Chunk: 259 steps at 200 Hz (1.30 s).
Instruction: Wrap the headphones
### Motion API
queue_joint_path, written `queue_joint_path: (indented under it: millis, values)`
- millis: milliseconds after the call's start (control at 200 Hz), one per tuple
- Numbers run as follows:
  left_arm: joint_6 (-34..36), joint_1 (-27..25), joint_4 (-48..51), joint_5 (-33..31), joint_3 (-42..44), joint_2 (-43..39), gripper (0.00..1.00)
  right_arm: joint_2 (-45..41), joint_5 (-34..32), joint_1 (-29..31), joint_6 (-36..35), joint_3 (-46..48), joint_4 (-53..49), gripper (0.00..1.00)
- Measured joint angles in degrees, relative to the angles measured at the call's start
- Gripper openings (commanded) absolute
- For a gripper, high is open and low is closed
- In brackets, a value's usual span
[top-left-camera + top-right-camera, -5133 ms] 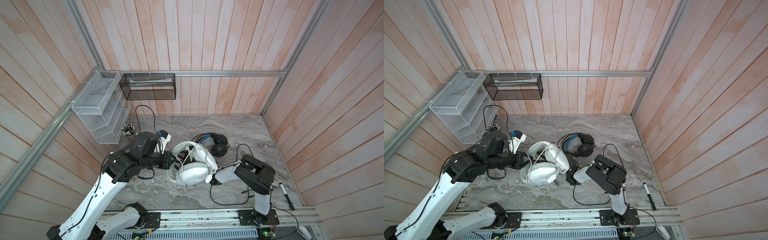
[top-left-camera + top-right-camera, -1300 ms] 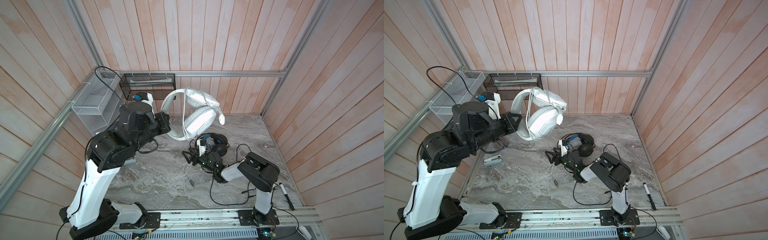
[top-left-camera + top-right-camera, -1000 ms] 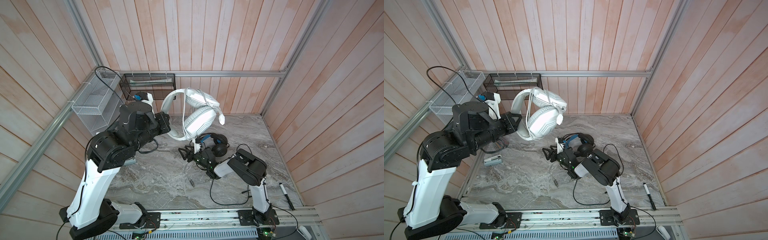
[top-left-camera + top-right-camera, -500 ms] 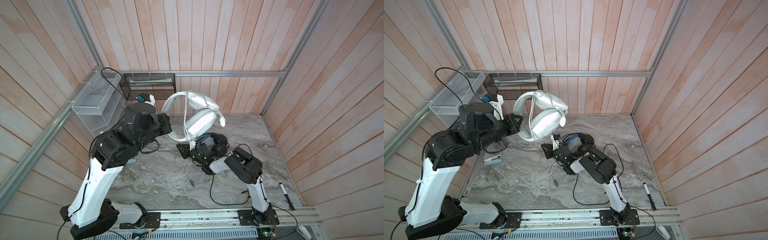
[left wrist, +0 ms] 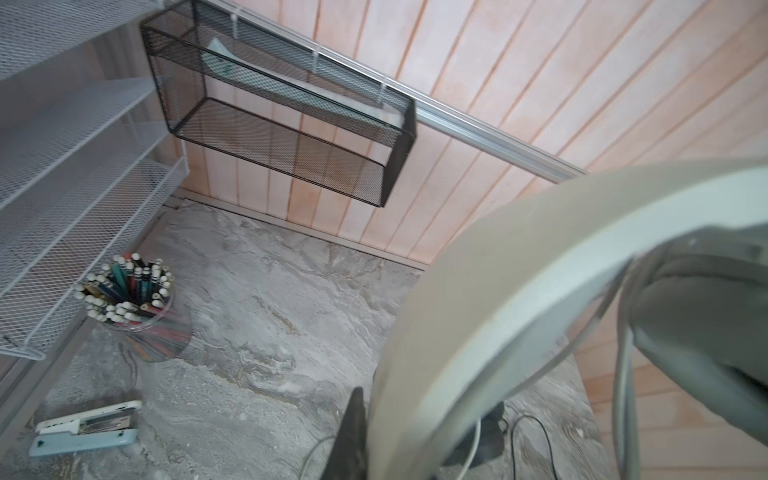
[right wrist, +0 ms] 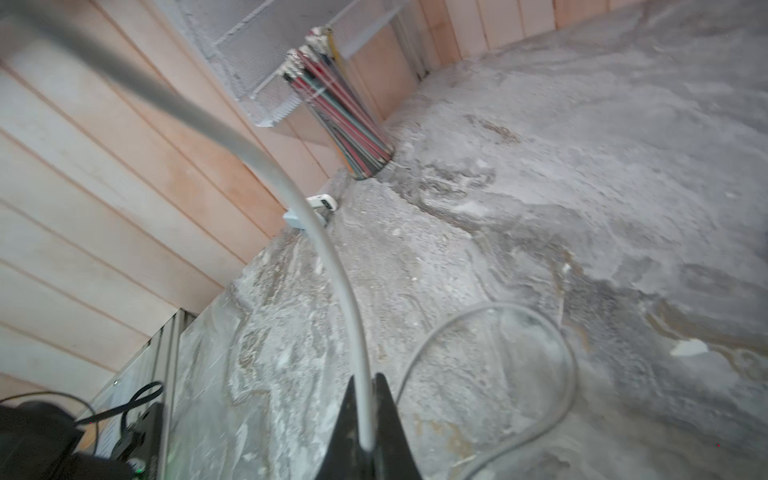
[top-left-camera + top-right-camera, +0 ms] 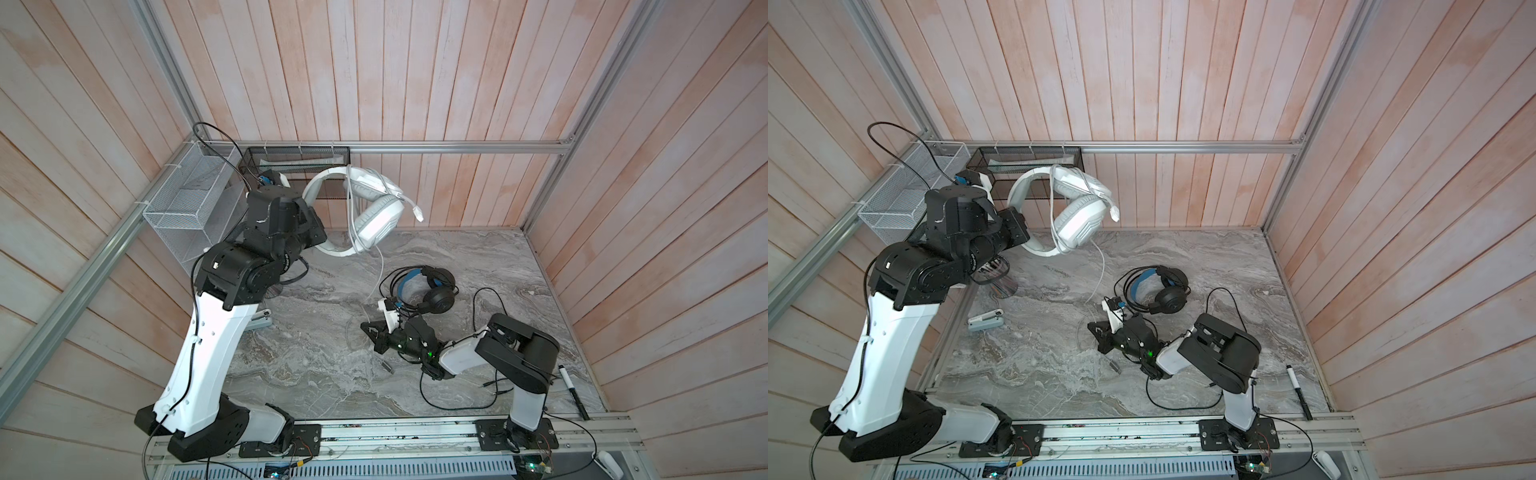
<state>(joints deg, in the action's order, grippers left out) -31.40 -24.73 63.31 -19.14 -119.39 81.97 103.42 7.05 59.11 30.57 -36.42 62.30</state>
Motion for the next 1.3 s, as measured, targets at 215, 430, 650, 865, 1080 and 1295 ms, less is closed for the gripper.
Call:
queue_joint_path:
  millis: [215, 430, 650, 865, 1080, 1295]
  values:
    - [0.8, 7.9, -2.0, 2.8, -3.7, 7.3, 0.0, -11.4, -1.7, 9.9, -6.7, 0.1, -10.3, 0.0]
    - [0.8, 11.7, -3.0, 4.3, -3.1, 12.2, 0.0, -16.2, -5.0, 18.3, -14.0, -3.1, -28.5, 0.0]
    - [2.6, 11.8, -9.0, 1.3, 11.7, 10.9, 0.0, -26.4, -11.2, 24.7, -22.4, -13.3, -52.0, 0.0]
    - [5.0, 10.8, -16.3, -3.4, 32.7, 7.2, 0.0, -32.6, -15.5, 24.9, -29.6, -30.3, -73.8, 0.0]
    - [10.4, 0.0, -20.5, -11.1, 45.6, 2.1, 0.0, -31.6, -24.3, 24.3, -37.5, -45.0, -91.3, 0.0]
    - [18.1, -11.8, -24.9, -18.4, 59.9, -9.8, 0.0, -31.5, -33.4, 19.4, -44.0, -50.9, -100.1, 0.0]
